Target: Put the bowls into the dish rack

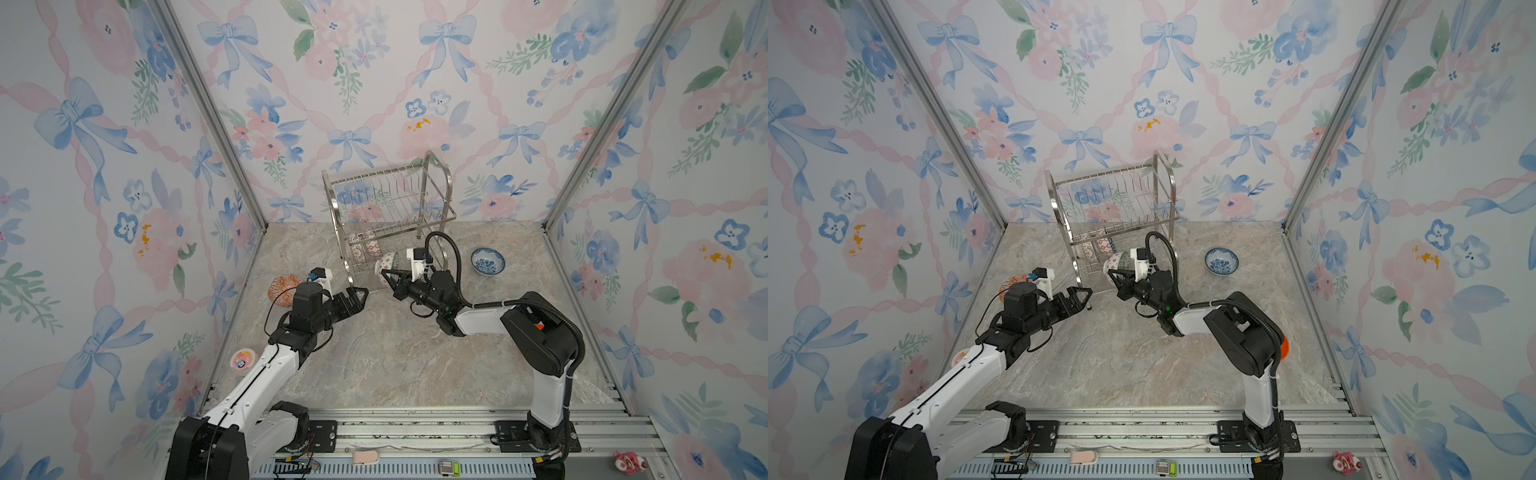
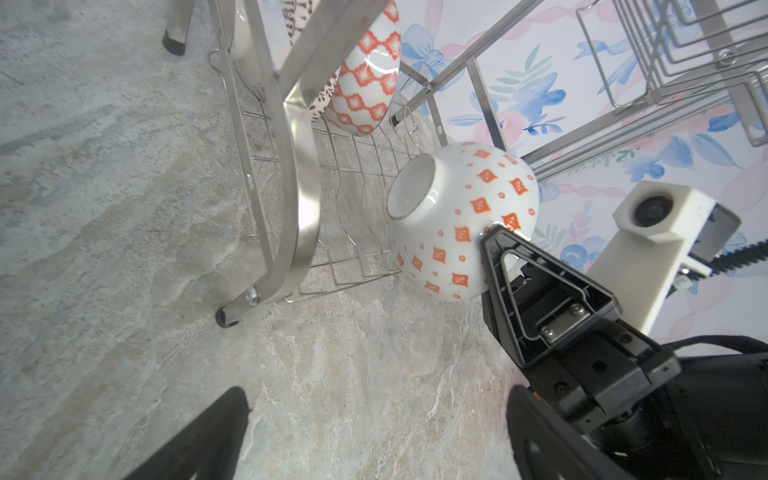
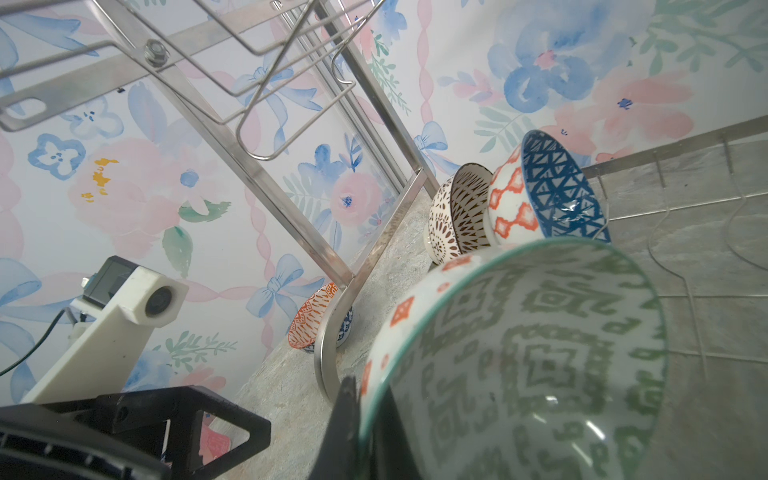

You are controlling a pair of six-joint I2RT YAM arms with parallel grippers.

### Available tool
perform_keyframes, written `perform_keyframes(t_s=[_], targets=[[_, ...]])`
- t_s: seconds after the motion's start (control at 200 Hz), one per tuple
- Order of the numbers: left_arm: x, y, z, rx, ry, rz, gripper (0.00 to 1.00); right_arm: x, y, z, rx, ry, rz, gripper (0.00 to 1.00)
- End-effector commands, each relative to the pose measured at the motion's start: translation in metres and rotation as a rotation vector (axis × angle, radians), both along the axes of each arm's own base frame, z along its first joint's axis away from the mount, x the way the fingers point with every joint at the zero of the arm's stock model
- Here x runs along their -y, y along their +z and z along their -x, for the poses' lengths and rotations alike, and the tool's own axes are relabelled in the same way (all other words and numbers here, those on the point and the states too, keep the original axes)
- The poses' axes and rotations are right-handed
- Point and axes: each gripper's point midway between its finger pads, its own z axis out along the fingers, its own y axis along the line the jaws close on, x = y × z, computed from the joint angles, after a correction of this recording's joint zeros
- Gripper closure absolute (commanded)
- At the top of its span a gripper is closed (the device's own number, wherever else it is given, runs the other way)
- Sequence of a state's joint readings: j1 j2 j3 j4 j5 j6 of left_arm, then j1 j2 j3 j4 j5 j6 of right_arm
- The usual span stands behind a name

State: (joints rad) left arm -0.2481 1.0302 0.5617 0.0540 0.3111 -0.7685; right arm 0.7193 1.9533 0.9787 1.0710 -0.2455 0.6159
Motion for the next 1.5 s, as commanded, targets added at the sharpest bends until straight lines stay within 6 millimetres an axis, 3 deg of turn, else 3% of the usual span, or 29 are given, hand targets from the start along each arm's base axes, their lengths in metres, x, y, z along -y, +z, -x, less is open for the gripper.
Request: perform_keyframes(t_s=[0.0,0.13,0.285,0.49,0.535,0.57,0.77,0.915,0.945,1.085,1.205,1.355,1.495], targets=[[0.002,0.006,0.0,0.016,0.002,0.002,0.02,0.013,0.029,0.002,0.065,-0.027,-0.034,1.0],[0.013,0.012,-0.003,0.032,-0.011,-0.016,0.02,0.026,0.04,0.001,0.084,-0.062,-0.04,1.0],[0.041,0.021,-0.009,0.056,-0.058,-0.009,0.02,0.043,0.048,-0.001,0.088,-0.095,-0.062,1.0],[0.068,0.022,-0.026,0.066,-0.094,-0.034,0.02,0.064,0.052,-0.006,0.081,-0.142,-0.054,1.0],[0.071,0.013,-0.027,0.059,-0.096,-0.063,0.02,0.068,0.051,-0.007,0.079,-0.151,-0.045,1.0],[0.077,0.025,-0.034,0.092,-0.1,-0.072,0.02,0.072,0.052,-0.008,0.079,-0.157,-0.046,1.0],[0.094,0.01,-0.049,0.085,-0.136,-0.157,0.02,0.099,0.054,-0.009,0.081,-0.198,-0.068,1.0],[0.091,-0.004,-0.061,0.071,-0.144,-0.301,0.02,0.112,0.051,-0.007,0.055,-0.208,-0.081,1.0],[0.09,-0.007,-0.063,0.067,-0.146,-0.33,0.02,0.116,0.063,-0.004,0.076,-0.21,-0.097,1.0],[0.089,-0.021,-0.068,0.07,-0.161,-0.452,0.02,0.129,0.067,0.001,0.082,-0.229,-0.107,1.0],[0.101,-0.031,-0.071,0.087,-0.192,-0.577,0.02,0.136,0.072,0.003,0.08,-0.231,-0.126,1.0],[0.115,-0.048,-0.074,0.096,-0.224,-0.733,0.06,0.15,0.076,0.008,0.08,-0.245,-0.155,1.0],[0.115,-0.057,-0.078,0.093,-0.23,-0.78,0.11,0.165,0.077,0.014,0.082,-0.271,-0.141,1.0]])
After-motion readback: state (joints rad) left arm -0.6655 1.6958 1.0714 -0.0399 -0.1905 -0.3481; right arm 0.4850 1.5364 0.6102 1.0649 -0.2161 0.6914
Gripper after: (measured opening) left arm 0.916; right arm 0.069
